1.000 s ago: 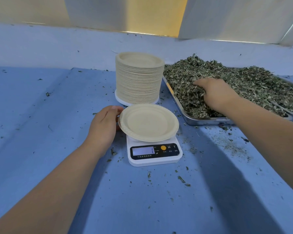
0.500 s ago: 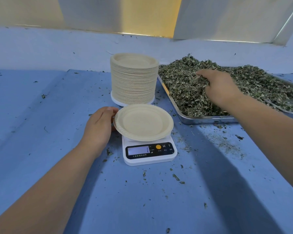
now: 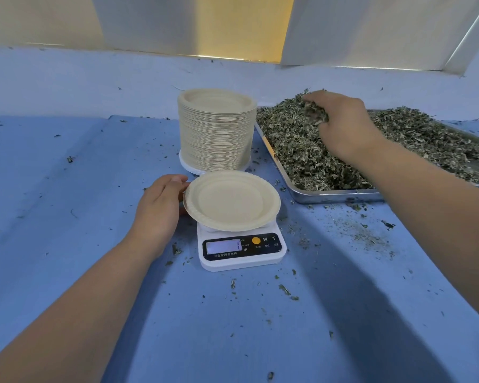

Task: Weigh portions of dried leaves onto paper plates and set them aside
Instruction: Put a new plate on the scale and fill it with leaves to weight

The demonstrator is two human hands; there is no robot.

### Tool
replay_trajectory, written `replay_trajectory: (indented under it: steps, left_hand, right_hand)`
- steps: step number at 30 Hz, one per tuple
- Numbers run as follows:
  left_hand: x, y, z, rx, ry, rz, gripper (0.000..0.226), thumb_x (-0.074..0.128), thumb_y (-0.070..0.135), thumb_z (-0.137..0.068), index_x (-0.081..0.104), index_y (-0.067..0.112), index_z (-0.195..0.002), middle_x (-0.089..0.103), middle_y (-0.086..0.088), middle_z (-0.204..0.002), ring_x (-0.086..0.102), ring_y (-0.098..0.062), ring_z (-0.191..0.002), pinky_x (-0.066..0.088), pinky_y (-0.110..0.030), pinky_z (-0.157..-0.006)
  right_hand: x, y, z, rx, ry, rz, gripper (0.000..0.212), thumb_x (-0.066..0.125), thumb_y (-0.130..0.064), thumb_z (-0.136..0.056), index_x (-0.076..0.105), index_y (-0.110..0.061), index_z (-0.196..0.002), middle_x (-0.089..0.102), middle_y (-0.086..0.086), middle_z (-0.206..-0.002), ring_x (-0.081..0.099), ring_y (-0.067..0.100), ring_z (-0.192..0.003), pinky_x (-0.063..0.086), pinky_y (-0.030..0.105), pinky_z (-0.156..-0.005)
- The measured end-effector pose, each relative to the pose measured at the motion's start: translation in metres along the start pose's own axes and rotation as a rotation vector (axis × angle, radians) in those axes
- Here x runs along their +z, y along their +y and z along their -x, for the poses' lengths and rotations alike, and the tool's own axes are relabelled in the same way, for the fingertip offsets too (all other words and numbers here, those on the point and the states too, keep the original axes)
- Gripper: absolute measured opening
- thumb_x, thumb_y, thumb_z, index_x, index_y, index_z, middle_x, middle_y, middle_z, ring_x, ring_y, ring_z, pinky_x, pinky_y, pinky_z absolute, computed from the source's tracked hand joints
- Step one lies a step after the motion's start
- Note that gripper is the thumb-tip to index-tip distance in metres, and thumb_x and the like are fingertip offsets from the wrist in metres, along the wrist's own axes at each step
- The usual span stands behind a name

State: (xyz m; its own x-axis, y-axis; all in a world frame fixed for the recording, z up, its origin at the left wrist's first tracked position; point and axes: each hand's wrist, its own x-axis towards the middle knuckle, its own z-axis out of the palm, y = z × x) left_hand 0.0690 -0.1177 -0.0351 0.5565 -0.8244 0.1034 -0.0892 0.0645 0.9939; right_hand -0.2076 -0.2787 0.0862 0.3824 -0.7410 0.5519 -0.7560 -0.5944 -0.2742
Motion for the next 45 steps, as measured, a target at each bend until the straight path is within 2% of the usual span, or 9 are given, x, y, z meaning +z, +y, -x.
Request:
replay_trajectory:
  steps: [5, 9, 15, 25, 29, 34, 39, 42, 45]
  left_hand:
    - [0.000, 0.001, 0.001, 0.001, 0.005, 0.004, 0.024, 0.046, 0.025, -0.104, 0.069, 0.029, -0.103, 0.071, 0.010, -0.103, 0.068, -0.009, -0.099, 0.049, -0.008, -0.059]
    - [0.000, 0.001, 0.000, 0.006, -0.005, 0.005, 0.023, 0.047, 0.025, -0.103, 0.070, 0.028, -0.102, 0.070, 0.009, -0.102, 0.067, -0.008, -0.098, 0.051, -0.012, -0.062]
    - [0.001, 0.000, -0.001, 0.025, -0.004, -0.019, 0.026, 0.044, 0.026, -0.104, 0.070, 0.025, -0.100, 0.070, 0.006, -0.102, 0.066, -0.007, -0.092, 0.051, -0.013, -0.062]
    - [0.001, 0.000, -0.002, 0.025, 0.006, -0.047, 0.028, 0.043, 0.028, -0.105, 0.070, 0.024, -0.108, 0.069, 0.006, -0.111, 0.065, -0.011, -0.105, 0.056, -0.028, -0.084]
    - [0.000, 0.001, 0.000, 0.008, 0.003, -0.038, 0.027, 0.044, 0.027, -0.105, 0.070, 0.023, -0.108, 0.070, 0.004, -0.111, 0.066, -0.013, -0.105, 0.058, -0.031, -0.086]
    - [0.000, 0.002, 0.002, 0.021, -0.017, -0.053, 0.028, 0.042, 0.029, -0.105, 0.070, 0.025, -0.102, 0.069, 0.004, -0.110, 0.065, -0.013, -0.106, 0.054, -0.020, -0.074]
    - [0.001, 0.003, 0.001, 0.026, -0.013, -0.061, 0.028, 0.042, 0.027, -0.105, 0.070, 0.024, -0.102, 0.070, 0.002, -0.110, 0.065, -0.014, -0.103, 0.049, -0.016, -0.067]
    - [0.002, 0.002, 0.000, 0.026, -0.010, -0.056, 0.028, 0.042, 0.025, -0.105, 0.070, 0.023, -0.102, 0.070, 0.002, -0.110, 0.065, -0.013, -0.101, 0.049, -0.011, -0.061]
    - [0.002, 0.000, -0.001, 0.041, 0.005, -0.071, 0.028, 0.043, 0.024, -0.105, 0.070, 0.023, -0.100, 0.070, 0.002, -0.106, 0.064, -0.011, -0.094, 0.048, -0.011, -0.058]
  right_hand:
    - [0.016, -0.048, 0.017, -0.109, -0.035, -0.127, 0.073, 0.045, 0.018, -0.081, 0.054, -0.019, -0.144, 0.058, 0.007, -0.141, 0.053, 0.021, -0.130, 0.036, 0.025, -0.114]
    - [0.038, -0.084, 0.042, -0.214, -0.131, -0.217, 0.076, 0.045, 0.020, -0.077, 0.056, -0.016, -0.143, 0.057, 0.006, -0.143, 0.047, 0.008, -0.127, 0.025, 0.001, -0.105]
    - [0.070, -0.110, 0.057, -0.339, -0.452, -0.108, 0.071, 0.051, 0.011, -0.080, 0.055, -0.021, -0.143, 0.056, -0.001, -0.145, 0.049, 0.022, -0.134, 0.039, 0.036, -0.110]
    - [0.023, -0.132, 0.016, -0.344, -0.807, 0.080, 0.067, 0.085, -0.035, -0.079, 0.055, -0.039, -0.139, 0.059, -0.014, -0.135, 0.057, 0.005, -0.121, 0.046, 0.029, -0.102]
    - [0.004, -0.124, 0.015, -0.304, -0.743, -0.068, 0.059, 0.085, -0.033, -0.080, 0.061, -0.035, -0.133, 0.064, -0.016, -0.128, 0.061, -0.002, -0.115, 0.052, 0.023, -0.098]
    - [0.016, -0.088, 0.031, -0.123, -0.370, -0.405, 0.035, 0.077, -0.018, -0.089, 0.069, -0.022, -0.123, 0.072, -0.012, -0.113, 0.067, -0.003, -0.103, 0.052, 0.017, -0.096]
    - [0.045, -0.032, 0.052, 0.084, -0.106, -0.155, 0.034, 0.061, -0.030, -0.098, 0.065, -0.019, -0.129, 0.071, 0.002, -0.118, 0.066, 0.020, -0.109, 0.051, 0.038, -0.101]
    - [0.063, -0.004, 0.068, 0.169, -0.202, 0.074, 0.037, 0.048, -0.045, -0.102, 0.060, -0.020, -0.127, 0.070, 0.010, -0.097, 0.064, 0.031, -0.082, 0.054, 0.040, -0.072]
    - [0.078, 0.008, 0.075, 0.140, -0.226, 0.234, 0.049, 0.029, -0.055, -0.104, 0.059, -0.019, -0.091, 0.061, 0.005, -0.074, 0.053, 0.024, -0.063, 0.037, 0.030, -0.054]
